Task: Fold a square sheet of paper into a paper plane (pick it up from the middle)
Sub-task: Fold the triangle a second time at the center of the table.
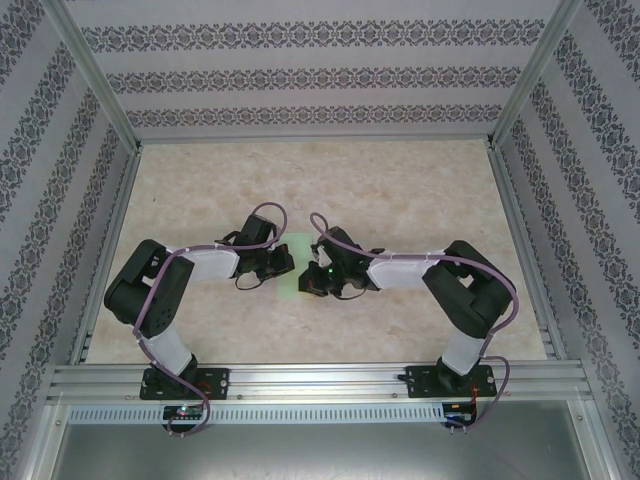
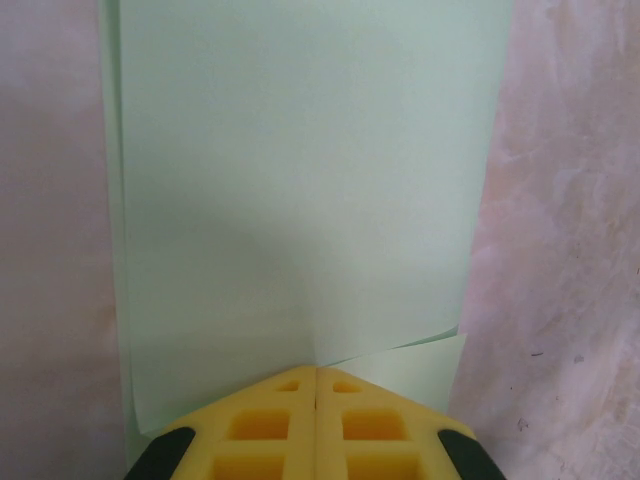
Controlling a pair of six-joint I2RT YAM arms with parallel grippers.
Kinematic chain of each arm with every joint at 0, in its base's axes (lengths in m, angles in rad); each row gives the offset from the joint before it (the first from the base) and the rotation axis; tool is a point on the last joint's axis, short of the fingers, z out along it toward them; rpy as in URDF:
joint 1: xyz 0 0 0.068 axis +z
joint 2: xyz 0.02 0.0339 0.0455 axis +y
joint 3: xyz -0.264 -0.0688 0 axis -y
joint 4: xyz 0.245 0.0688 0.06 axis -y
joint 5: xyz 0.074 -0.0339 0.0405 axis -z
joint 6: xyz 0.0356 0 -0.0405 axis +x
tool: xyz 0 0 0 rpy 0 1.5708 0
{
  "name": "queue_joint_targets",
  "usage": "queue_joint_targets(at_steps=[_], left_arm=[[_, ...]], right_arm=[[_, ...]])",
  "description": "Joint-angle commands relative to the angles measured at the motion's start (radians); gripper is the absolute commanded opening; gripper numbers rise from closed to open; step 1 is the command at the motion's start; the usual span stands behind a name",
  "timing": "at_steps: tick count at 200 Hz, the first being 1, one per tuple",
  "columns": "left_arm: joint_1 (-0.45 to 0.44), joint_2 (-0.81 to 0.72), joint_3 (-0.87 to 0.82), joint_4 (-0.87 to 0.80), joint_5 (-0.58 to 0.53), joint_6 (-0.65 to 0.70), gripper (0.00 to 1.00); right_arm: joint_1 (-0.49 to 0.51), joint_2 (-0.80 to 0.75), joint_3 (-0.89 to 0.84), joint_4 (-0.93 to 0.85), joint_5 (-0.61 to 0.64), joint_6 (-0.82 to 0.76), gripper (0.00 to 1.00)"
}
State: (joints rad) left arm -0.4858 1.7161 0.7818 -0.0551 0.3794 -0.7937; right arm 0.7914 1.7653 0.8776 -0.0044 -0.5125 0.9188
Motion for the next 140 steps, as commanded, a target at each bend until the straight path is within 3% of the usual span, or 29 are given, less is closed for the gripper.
queue_joint_targets(at_steps=[1,55,140], left_arm=[[-0.002,0.028,-0.020,-0.035,-0.039,0.011,0.00],[-0.002,0.026,-0.022,-0.033,-0.036,0.014,0.00],[-0.003,0.033,-0.036,-0.030,-0.059,0.004,0.00]], right_arm=[[-0.011,0.059,0.065,-0.012,0.011,-0.014,0.05],[-0.030,0.184,0.128,-0.066,0.086,-0.032,0.05],[-0.030,0.092,-0.026,-0.075,0.043,-0.034,0.07]])
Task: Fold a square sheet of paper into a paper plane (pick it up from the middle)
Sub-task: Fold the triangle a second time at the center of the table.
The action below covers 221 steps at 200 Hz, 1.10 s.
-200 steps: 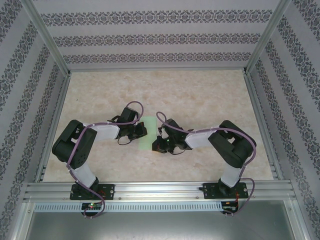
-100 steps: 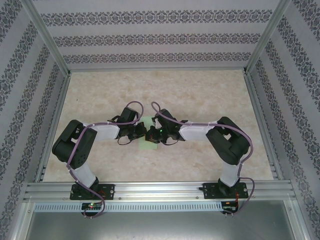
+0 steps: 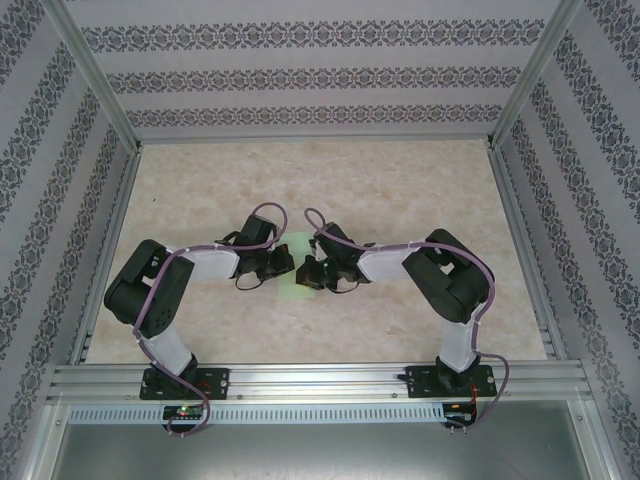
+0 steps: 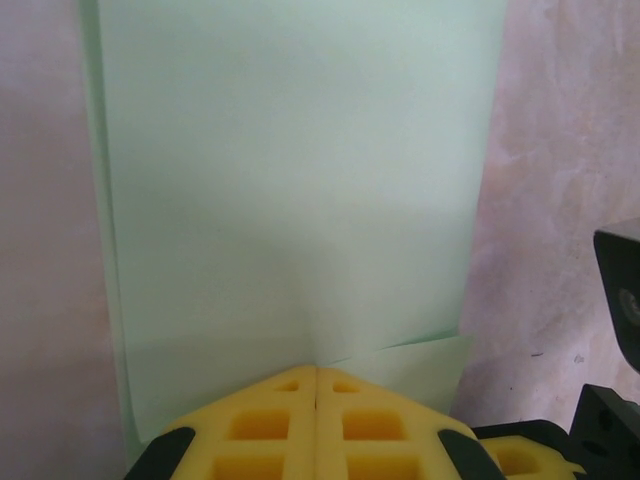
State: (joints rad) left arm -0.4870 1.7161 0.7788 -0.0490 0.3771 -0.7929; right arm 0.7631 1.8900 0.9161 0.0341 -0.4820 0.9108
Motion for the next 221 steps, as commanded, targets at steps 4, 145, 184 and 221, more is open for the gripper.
queue_joint_targets(at_steps=[4,145,184,221], left_arm=[[-0.001,0.033,-0.033,-0.038,-0.059,0.002,0.00],[-0.001,-0.005,-0.017,-0.009,0.012,0.010,0.03],[-0.003,-0.059,0.034,-0.047,0.038,0.023,0.06],[-0.004,-0.128,0.066,-0.117,-0.007,0.034,0.11]], right_arm=[[-0.003,-0.039,-0.067,-0.117,0.002,-0.031,0.08],[-0.077,-0.319,-0.234,0.050,0.064,0.008,0.24],[-0.090,-0.232,-0.102,-0.098,0.089,-0.092,0.37],[-0.081,-0.148,-0.039,-0.089,0.073,-0.109,0.39]])
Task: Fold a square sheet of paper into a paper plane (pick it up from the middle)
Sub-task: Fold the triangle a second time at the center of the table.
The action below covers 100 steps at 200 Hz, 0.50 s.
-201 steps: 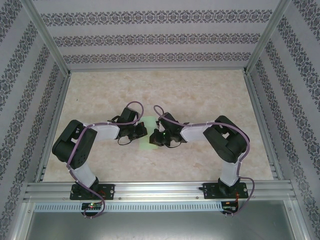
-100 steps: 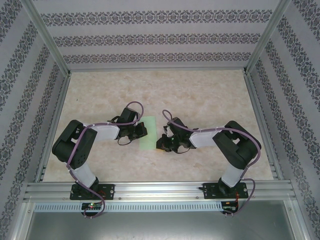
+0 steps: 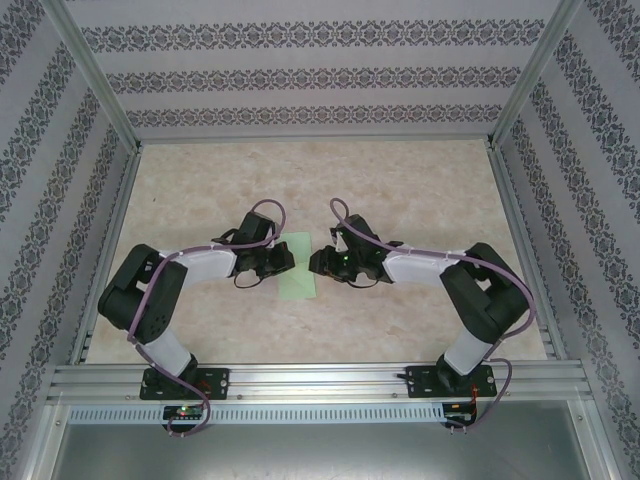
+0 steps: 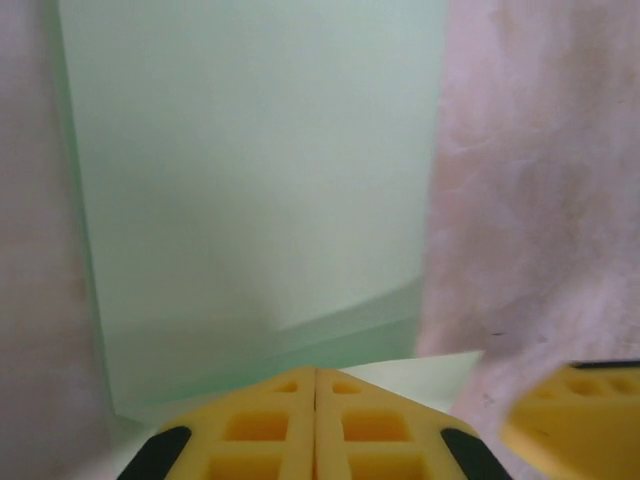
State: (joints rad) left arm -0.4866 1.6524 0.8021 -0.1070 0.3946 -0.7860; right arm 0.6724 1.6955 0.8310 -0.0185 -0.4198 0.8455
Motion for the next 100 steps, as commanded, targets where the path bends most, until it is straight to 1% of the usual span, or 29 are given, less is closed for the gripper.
queue_joint_targets(at_steps=[1,31,80,100], left_arm=[[-0.003,-0.066,0.043,-0.060,-0.025,0.027,0.11],[-0.004,-0.098,0.037,-0.102,-0.061,0.037,0.12],[-0.003,-0.099,0.005,-0.077,-0.035,0.037,0.11],[-0.003,-0.082,0.010,-0.091,-0.054,0.039,0.09]], right_arm=[[0.009,0.049,0.048,-0.036,0.011,-0.044,0.39],[0.016,0.093,0.087,-0.052,0.009,-0.057,0.40],[0.022,0.124,0.113,-0.057,0.002,-0.062,0.40],[0.022,0.136,0.117,-0.073,0.012,-0.063,0.40]])
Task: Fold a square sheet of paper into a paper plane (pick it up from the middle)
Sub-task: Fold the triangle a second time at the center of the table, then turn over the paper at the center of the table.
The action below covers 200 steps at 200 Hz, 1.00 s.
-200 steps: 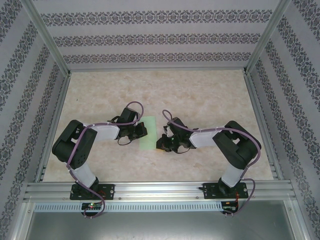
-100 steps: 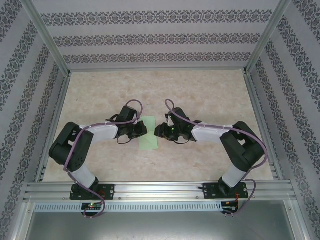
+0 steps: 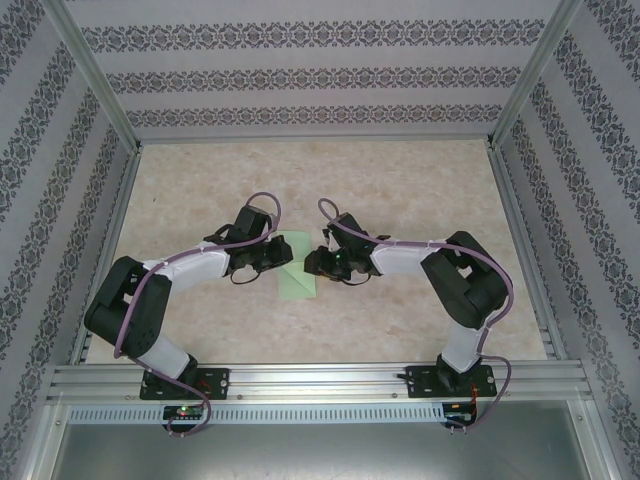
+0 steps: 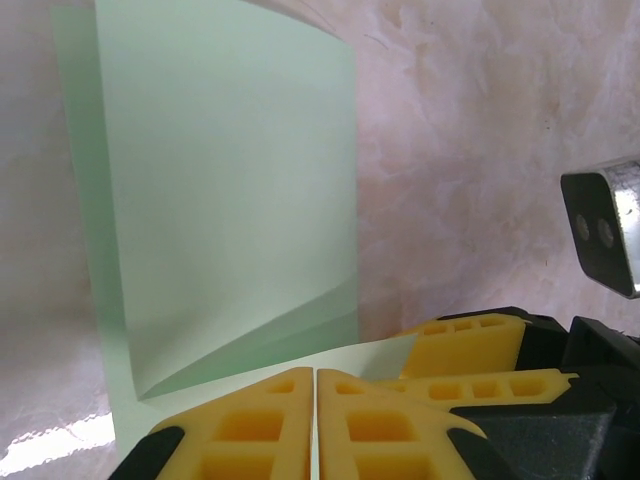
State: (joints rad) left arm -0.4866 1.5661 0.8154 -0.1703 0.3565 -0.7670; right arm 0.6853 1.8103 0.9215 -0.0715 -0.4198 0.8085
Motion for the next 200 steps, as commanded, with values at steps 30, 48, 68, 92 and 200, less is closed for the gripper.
queue_joint_targets(at_steps=[30,48,68,92,200], left_arm=[[-0.004,0.049,0.005,-0.036,-0.022,0.015,0.07],[-0.003,0.069,0.002,-0.031,-0.032,0.014,0.07],[-0.003,0.106,0.026,-0.064,-0.045,0.026,0.04],[-0.003,0.123,0.030,-0.063,-0.049,0.022,0.04],[-0.003,0.116,0.015,-0.056,-0.055,0.027,0.06]], right_arm=[[0.011,0.023,0.029,-0.033,0.025,-0.026,0.40],[0.012,0.026,0.032,-0.031,0.023,-0.025,0.40],[0.015,0.037,0.039,-0.032,0.020,-0.022,0.39],[0.023,0.049,0.054,-0.044,0.028,-0.021,0.39],[0.023,0.054,0.039,0.024,-0.019,0.021,0.37]])
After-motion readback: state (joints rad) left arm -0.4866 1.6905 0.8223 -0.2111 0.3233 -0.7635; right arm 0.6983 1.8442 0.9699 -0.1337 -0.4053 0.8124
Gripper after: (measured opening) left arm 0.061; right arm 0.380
